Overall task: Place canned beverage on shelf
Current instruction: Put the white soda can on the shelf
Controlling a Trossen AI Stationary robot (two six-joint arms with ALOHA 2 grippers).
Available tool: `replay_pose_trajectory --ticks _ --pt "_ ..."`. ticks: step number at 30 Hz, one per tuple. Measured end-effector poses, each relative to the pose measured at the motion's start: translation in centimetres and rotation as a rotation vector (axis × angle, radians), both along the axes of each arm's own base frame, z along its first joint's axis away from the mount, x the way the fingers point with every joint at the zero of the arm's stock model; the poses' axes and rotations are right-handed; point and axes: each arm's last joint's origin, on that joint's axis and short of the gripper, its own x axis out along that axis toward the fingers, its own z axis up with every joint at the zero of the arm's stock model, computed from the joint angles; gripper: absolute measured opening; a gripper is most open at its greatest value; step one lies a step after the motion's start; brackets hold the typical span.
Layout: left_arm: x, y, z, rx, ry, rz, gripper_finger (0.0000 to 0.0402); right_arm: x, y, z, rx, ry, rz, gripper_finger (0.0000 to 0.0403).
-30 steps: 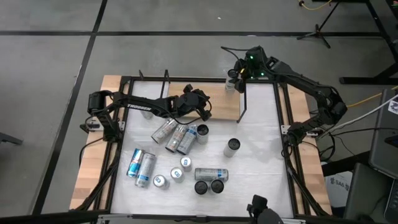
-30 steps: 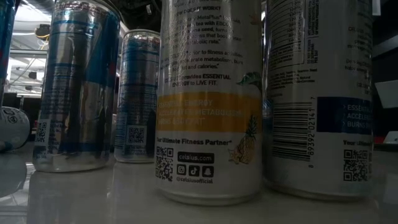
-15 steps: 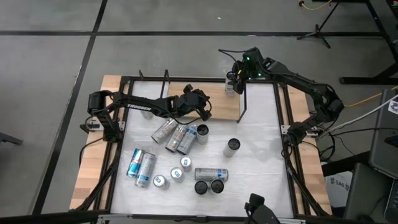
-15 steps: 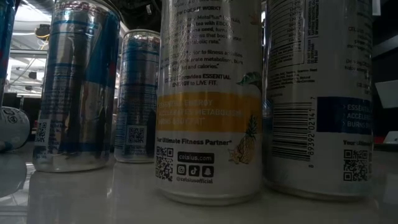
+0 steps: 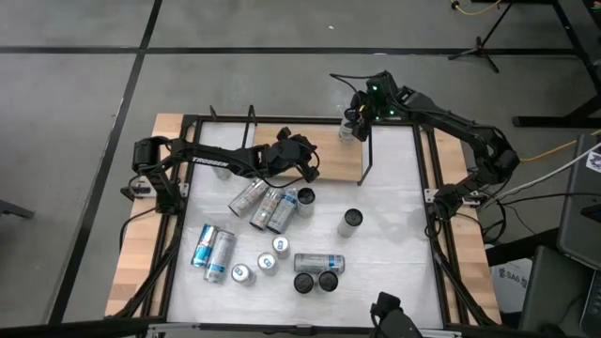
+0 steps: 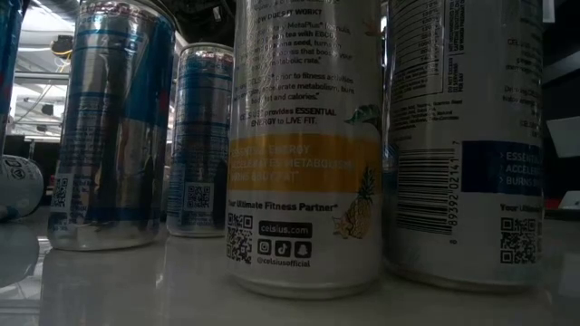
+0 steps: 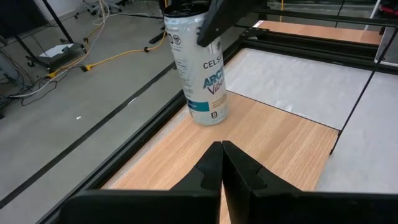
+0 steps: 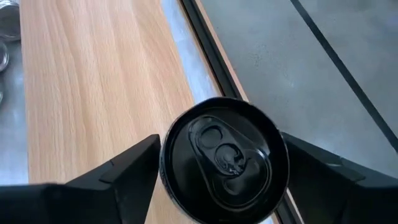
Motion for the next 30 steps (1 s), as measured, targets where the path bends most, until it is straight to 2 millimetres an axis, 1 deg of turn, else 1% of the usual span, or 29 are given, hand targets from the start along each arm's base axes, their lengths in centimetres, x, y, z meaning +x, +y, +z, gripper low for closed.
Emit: replay_pose_trajectory --ticks 9,14,30 --pt "0.0 0.0 0.0 0.0 0.0 0.0 0.0 0.0 0.0 0.0 0.004 0.002 0.0 0.0309" --pt "0.0 0.0 0.0 0.0 0.0 0.0 0.0 -0.2 0.2 0.4 -0.006 -0.01 0.0 0.0309" --pt "0.0 0.0 0.0 0.001 -0.003 0.0 0.0 -1.8 2.3 4.1 -0.038 -0.155 0.083 0.031"
